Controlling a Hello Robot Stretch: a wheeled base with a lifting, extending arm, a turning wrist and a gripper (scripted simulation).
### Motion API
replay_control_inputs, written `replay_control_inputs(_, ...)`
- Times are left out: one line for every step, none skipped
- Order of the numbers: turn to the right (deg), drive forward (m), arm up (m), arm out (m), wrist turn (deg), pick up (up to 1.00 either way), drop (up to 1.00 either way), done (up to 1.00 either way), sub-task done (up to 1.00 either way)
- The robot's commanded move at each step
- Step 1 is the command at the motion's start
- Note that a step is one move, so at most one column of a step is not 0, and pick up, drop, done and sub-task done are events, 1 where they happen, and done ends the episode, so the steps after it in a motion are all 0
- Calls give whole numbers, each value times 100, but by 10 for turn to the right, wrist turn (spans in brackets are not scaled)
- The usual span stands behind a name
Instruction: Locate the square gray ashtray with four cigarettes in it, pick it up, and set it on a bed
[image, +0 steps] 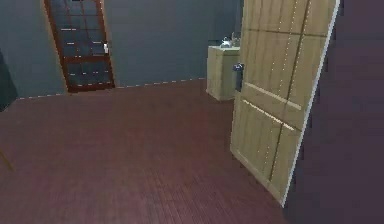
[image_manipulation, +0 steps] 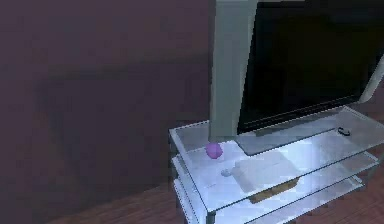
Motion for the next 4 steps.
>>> replay_control_inputs(0, 100, 0, 0, 0, 0, 0, 0, 0)
replay_control_inputs(0, 100, 0, 0, 0, 0, 0, 0, 0)
replay_control_inputs(0, 100, 0, 0, 0, 0, 0, 0, 0)
replay_control_inputs(0, 100, 0, 0, 0, 0, 0, 0, 0)
